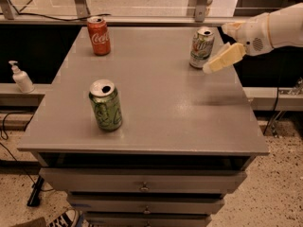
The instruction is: Knock 7up can over
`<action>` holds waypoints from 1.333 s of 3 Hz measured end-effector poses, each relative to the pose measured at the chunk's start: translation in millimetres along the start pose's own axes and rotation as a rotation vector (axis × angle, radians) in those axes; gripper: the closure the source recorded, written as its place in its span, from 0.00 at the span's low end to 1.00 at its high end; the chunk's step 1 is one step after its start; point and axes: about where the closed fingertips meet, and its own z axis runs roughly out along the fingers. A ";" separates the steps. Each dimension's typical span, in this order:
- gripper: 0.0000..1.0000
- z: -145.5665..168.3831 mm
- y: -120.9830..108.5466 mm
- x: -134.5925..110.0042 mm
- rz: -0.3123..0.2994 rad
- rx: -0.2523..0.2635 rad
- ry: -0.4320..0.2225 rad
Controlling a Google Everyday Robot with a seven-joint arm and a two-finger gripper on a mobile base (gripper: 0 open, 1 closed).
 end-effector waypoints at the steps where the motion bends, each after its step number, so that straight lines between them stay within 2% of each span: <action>1: 0.00 33.1 -7.5 0.5 -0.014 -0.031 -0.049; 2: 0.00 56.5 -14.0 4.7 -0.018 -0.052 -0.065; 3: 0.00 72.2 -2.5 -6.7 -0.023 -0.115 -0.098; 4: 0.00 71.2 24.4 -33.2 -0.033 -0.210 -0.155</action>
Offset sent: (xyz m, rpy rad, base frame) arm 0.0567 0.0379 -0.0484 0.0723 -0.0206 0.0789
